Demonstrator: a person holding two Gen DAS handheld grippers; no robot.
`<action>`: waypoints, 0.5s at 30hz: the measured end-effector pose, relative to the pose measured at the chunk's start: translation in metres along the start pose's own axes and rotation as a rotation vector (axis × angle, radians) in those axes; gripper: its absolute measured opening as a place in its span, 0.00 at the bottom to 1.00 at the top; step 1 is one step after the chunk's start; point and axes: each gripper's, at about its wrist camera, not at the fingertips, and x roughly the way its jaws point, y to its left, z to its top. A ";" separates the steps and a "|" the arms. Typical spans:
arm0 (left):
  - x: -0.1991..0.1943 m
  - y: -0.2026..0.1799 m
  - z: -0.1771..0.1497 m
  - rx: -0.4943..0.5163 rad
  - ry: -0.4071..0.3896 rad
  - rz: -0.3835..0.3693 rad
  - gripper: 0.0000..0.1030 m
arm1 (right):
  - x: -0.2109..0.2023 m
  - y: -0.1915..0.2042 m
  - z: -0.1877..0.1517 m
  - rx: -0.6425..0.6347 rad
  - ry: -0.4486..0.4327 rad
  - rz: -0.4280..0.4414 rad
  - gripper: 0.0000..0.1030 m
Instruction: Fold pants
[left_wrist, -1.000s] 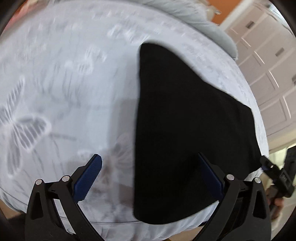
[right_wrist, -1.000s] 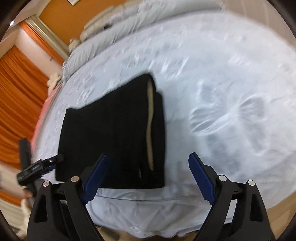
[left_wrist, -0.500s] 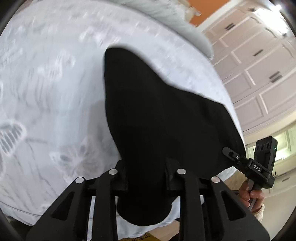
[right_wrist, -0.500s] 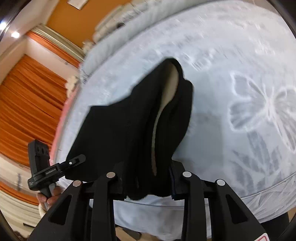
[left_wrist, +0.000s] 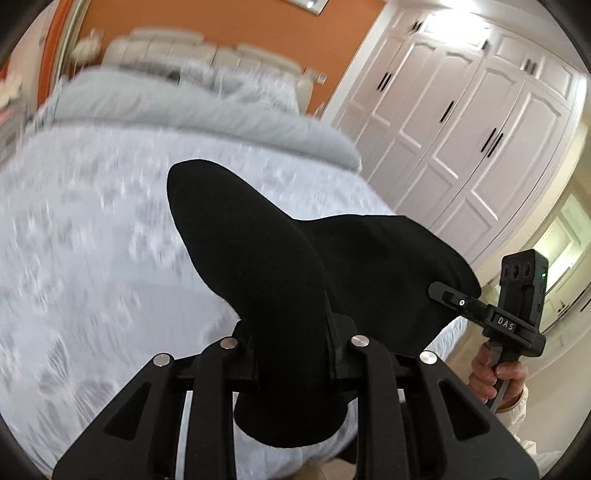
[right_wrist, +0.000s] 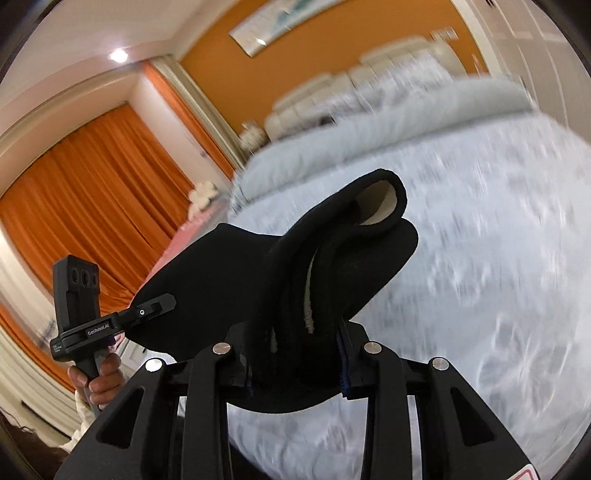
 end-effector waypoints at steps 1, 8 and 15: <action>-0.006 0.001 0.006 0.013 -0.017 0.005 0.22 | 0.000 0.006 0.011 -0.019 -0.018 0.003 0.29; -0.009 -0.018 0.090 0.101 -0.174 0.089 0.22 | 0.016 0.031 0.097 -0.149 -0.140 -0.011 0.29; 0.027 0.000 0.164 0.130 -0.262 0.179 0.23 | 0.059 0.027 0.169 -0.182 -0.213 -0.033 0.29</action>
